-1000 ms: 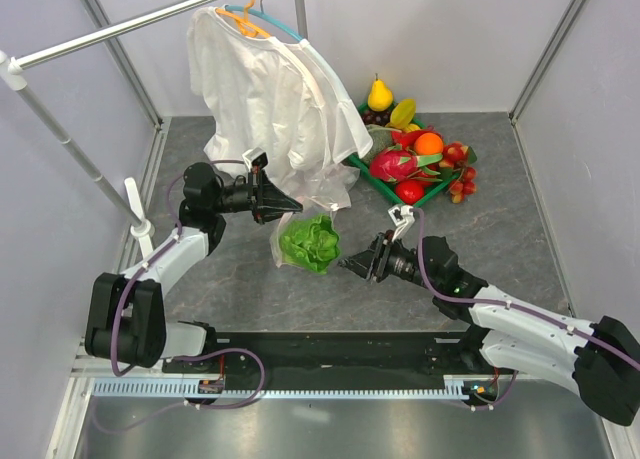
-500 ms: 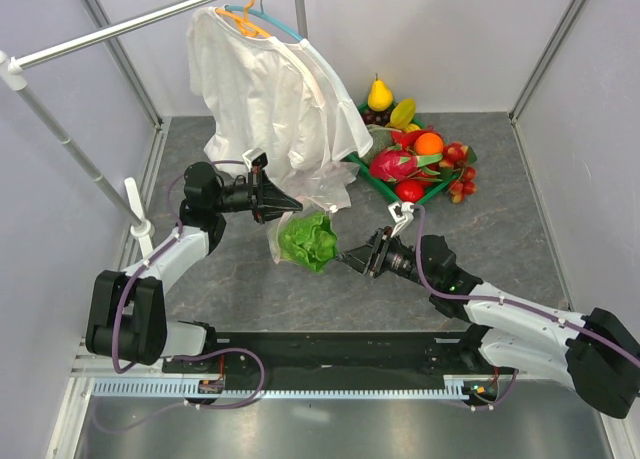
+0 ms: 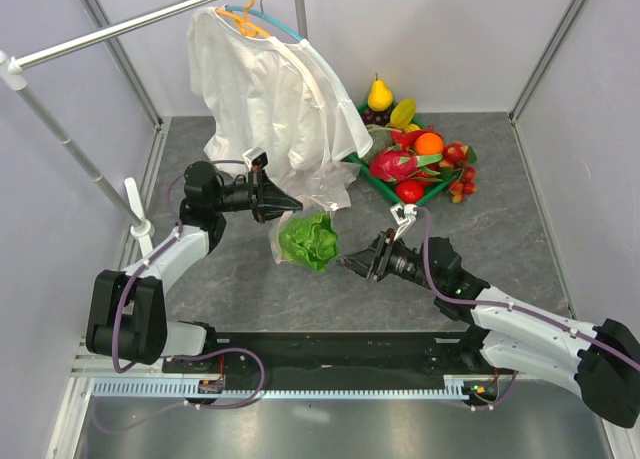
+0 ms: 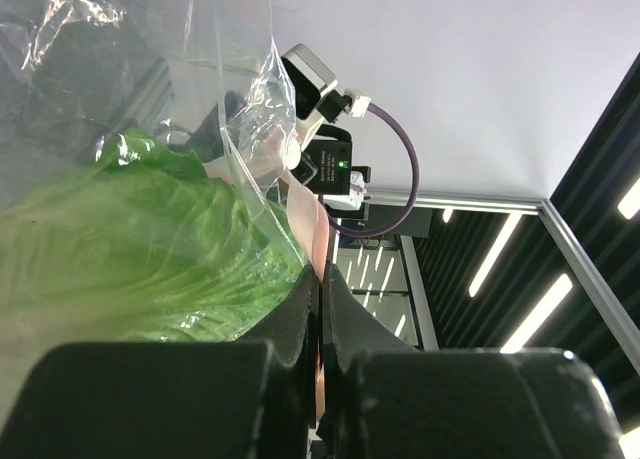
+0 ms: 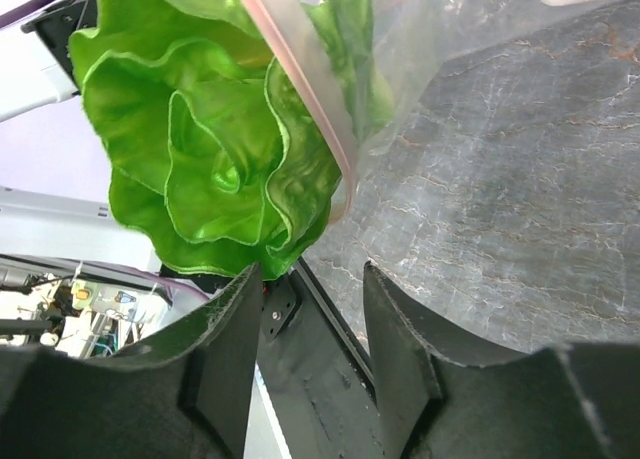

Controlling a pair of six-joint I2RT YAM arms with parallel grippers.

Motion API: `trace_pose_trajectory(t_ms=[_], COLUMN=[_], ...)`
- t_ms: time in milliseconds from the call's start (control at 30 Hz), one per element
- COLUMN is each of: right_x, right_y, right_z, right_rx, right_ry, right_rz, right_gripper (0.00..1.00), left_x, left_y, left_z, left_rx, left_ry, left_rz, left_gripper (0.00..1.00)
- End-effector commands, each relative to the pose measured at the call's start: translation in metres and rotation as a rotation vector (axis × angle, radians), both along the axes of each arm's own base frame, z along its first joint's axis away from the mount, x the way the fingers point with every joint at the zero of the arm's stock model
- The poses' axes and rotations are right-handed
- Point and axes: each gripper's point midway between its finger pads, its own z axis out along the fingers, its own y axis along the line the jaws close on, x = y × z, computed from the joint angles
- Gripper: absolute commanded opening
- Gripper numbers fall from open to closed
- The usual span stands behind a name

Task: Place the food in the zip-top bag and seal the zipper
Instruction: Place the fake vegetable in the zipper food storage bag.

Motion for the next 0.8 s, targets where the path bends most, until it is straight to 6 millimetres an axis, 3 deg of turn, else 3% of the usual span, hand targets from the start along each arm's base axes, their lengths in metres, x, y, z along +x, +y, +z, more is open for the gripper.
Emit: trace_pose_trajectory(t_ms=[0,367,533,767], right_x=[-0.004,0.004,0.015,0.024], right_y=[-0.001,0.013,0.02,0.028], right_z=[0.0,-0.008,0.012,0.023], right_rx=[-0.007,0.01,0.045,0.044], right_ry=[-0.028,-0.017,-0.07,-0.088], right_rz=[0.017,0.025,0.014,0.007], right_gripper=[0.53,0.51,0.5,0.48], left_x=[0.004,0.006,0.005,0.002], left_y=[0.0,0.0,0.001,0.001], left_z=[0.018,0.025,0.023,0.026], left_rx=[-0.016,-0.019,-0.018,-0.021], left_ry=[-0.068,-0.08,-0.073,-0.079], left_rz=[0.003,0.005,0.005,0.001], left_gripper=[0.02,0.02,0.02,0.02])
